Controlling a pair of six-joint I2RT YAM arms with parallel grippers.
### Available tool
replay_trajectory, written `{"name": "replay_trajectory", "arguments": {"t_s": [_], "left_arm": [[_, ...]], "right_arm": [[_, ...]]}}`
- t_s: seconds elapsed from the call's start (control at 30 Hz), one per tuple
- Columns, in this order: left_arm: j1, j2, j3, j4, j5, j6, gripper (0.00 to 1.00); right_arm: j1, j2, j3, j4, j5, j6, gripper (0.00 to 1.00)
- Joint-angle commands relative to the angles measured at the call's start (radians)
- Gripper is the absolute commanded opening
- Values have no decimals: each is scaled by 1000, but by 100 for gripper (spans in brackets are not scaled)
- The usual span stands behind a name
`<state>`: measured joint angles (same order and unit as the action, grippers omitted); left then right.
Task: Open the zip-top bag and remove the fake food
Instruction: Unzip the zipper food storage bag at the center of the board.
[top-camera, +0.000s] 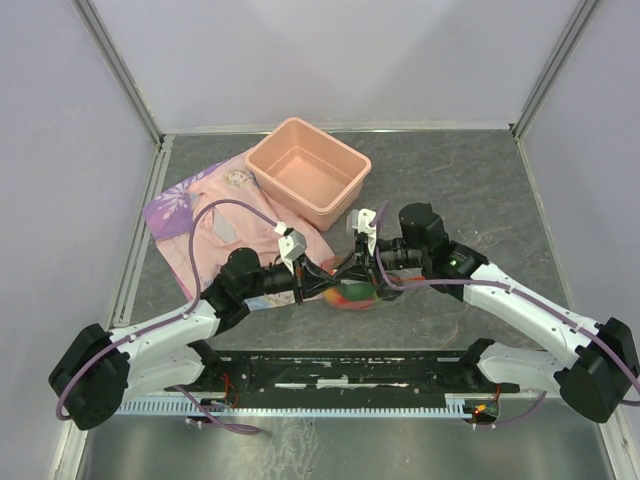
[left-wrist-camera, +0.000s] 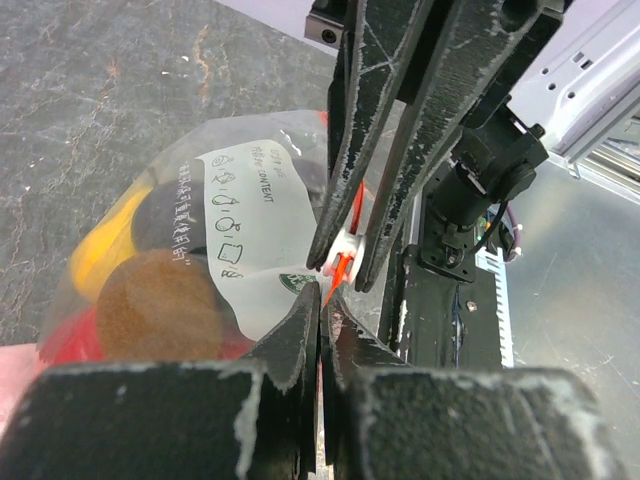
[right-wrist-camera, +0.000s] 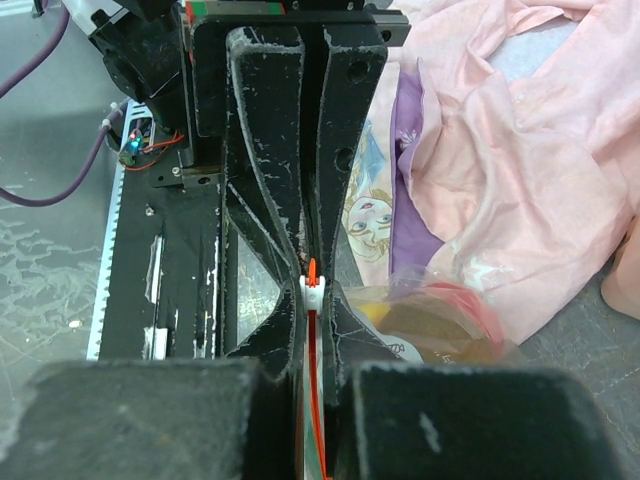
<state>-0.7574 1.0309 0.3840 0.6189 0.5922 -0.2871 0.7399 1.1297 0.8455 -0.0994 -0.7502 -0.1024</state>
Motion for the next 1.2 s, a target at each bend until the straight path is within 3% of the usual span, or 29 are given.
{"name": "replay_trajectory", "arguments": {"t_s": [0.0,0.53,1.17], "left_arm": [[4,-34,63,-42,-62,32,3],[68,-132,108,-193,-155,107,3],[119,-155,111,-237,-192,102,3]], "right_arm": [[5,-41,44,-1,8,-18,2],[1,-167,10,-117,196,-99,2],[-34,-223,-6,-194,257,-83,2]]}}
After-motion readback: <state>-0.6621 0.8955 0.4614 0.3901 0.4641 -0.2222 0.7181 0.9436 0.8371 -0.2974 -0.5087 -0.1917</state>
